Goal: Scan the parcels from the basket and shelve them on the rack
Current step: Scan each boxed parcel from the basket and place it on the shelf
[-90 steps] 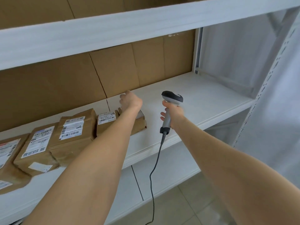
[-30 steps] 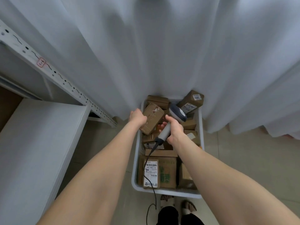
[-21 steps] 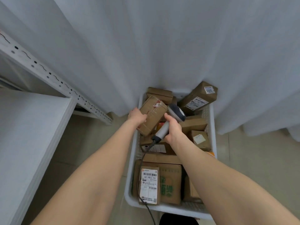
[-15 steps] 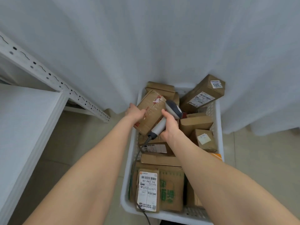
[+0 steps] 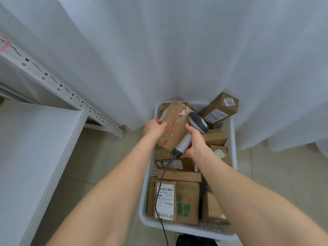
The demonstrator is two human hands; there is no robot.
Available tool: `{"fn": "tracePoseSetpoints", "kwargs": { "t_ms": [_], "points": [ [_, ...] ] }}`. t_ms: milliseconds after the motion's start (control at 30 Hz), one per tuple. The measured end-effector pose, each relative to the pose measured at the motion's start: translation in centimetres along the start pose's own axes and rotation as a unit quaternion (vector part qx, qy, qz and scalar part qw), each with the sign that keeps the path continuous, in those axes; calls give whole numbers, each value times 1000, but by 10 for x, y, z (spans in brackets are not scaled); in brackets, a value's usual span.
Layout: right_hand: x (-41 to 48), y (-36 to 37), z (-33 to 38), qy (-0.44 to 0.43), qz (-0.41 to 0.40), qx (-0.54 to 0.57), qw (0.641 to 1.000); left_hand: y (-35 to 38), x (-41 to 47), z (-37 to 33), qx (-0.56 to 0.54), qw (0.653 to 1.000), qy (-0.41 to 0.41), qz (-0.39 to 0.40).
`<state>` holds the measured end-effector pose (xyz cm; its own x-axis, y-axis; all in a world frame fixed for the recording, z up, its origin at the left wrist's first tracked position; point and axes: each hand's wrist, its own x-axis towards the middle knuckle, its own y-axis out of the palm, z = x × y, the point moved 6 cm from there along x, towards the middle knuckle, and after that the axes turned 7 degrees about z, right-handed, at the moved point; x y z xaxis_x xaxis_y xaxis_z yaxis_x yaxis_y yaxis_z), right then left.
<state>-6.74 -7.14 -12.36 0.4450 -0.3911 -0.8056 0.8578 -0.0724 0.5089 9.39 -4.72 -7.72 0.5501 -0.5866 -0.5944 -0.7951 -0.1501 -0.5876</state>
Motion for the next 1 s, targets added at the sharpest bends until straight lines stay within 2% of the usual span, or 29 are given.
{"fn": "tracePoseSetpoints", "kwargs": {
  "t_ms": [200,533,733,900,1000],
  "points": [
    [-91,27,30,-6,3,30,1000,-55,-78,-63,-48,997,65,-18],
    [-238,89,78,-41,36,23,998,-127,-194,-133,-210,974,80,33],
    [-302,99,98,-69,71,9,995,-161,-247,-162,-176,978,75,81],
    [-351,95,106,-97,100,-16,990,-176,-300,-174,-104,988,79,79],
    [-380,86,104,-108,114,-20,987,-177,-337,-172,-129,985,93,63]
  ]
}}
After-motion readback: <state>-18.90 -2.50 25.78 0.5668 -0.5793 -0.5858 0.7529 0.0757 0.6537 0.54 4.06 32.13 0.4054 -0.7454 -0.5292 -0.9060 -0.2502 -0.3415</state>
